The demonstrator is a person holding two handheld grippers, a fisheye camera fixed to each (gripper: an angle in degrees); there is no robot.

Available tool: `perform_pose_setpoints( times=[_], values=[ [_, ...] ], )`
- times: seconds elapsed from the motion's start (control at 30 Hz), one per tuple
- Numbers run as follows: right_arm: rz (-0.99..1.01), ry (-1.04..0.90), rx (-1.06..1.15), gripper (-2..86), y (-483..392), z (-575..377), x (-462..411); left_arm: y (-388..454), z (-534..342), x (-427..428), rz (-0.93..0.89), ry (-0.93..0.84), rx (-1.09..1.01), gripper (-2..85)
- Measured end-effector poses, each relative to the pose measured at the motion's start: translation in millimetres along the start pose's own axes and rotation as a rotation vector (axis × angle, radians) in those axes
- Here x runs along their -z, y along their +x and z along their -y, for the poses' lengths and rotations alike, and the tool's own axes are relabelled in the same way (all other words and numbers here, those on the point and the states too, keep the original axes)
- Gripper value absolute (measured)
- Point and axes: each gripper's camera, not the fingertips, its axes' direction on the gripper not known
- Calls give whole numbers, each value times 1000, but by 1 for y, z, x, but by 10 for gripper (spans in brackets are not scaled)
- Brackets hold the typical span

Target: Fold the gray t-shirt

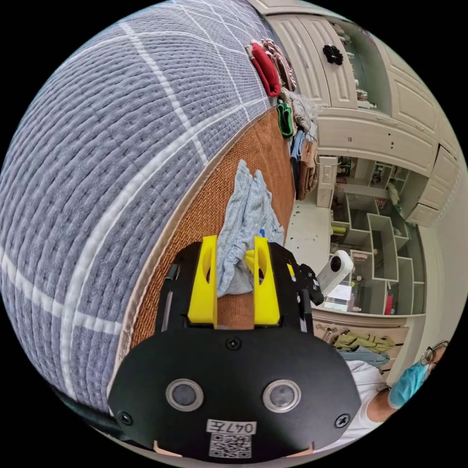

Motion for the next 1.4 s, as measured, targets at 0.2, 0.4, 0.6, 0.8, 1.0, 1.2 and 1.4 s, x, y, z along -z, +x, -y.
perform_pose_setpoints(
  times=[0.2, 0.4, 0.6, 0.8, 1.0, 1.2, 1.4],
  values=[
    [-64, 79, 264, 19, -76, -35, 13, 23, 2, 25, 12, 33, -7, 120],
    [-253, -79, 464, 5, -130, -58, -45, 42, 2, 46, -14, 28, 27, 124],
    [-249, 147, 306, -9, -123, -98, 8, 85, 13, 63, -26, 18, 16, 142],
    [-214, 207, 297, -9, -115, -137, 31, 139, 54, 49, -221, -42, 27, 161],
    [-240, 214, 321, -9, -118, -169, 36, 230, 112, 48, -44, -108, -30, 115],
    [-257, 254, 272, -9, -106, -205, 56, 330, 149, 69, 72, -63, -109, 6],
    [-271, 305, 161, -9, -74, -257, 102, 528, 147, 81, 297, -40, -407, -7]
  ],
)
